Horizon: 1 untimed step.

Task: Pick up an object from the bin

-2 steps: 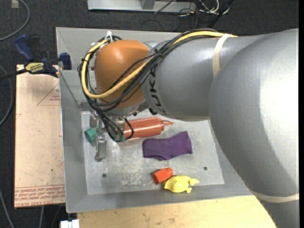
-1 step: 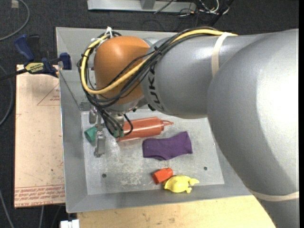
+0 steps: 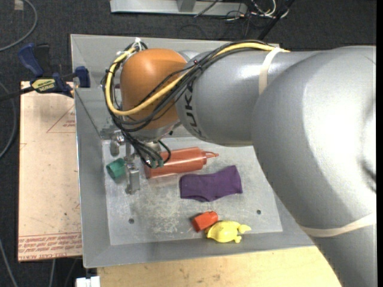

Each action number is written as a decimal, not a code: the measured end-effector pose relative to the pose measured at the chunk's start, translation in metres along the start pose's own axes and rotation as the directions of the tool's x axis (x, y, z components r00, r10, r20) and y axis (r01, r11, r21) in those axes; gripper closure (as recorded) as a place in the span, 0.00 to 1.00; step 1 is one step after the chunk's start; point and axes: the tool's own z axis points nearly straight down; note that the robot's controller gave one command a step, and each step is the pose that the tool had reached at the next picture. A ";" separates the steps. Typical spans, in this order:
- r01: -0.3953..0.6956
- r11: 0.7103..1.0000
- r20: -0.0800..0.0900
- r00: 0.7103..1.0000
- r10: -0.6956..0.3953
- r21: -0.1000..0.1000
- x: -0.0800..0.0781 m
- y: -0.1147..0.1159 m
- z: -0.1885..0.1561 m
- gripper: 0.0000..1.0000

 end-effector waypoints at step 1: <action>-0.255 0.967 0.003 0.967 0.255 -0.001 0.015 0.008 0.040 0.00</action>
Offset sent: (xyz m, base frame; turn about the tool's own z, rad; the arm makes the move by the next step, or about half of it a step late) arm 0.0058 0.0074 -0.0499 -0.3018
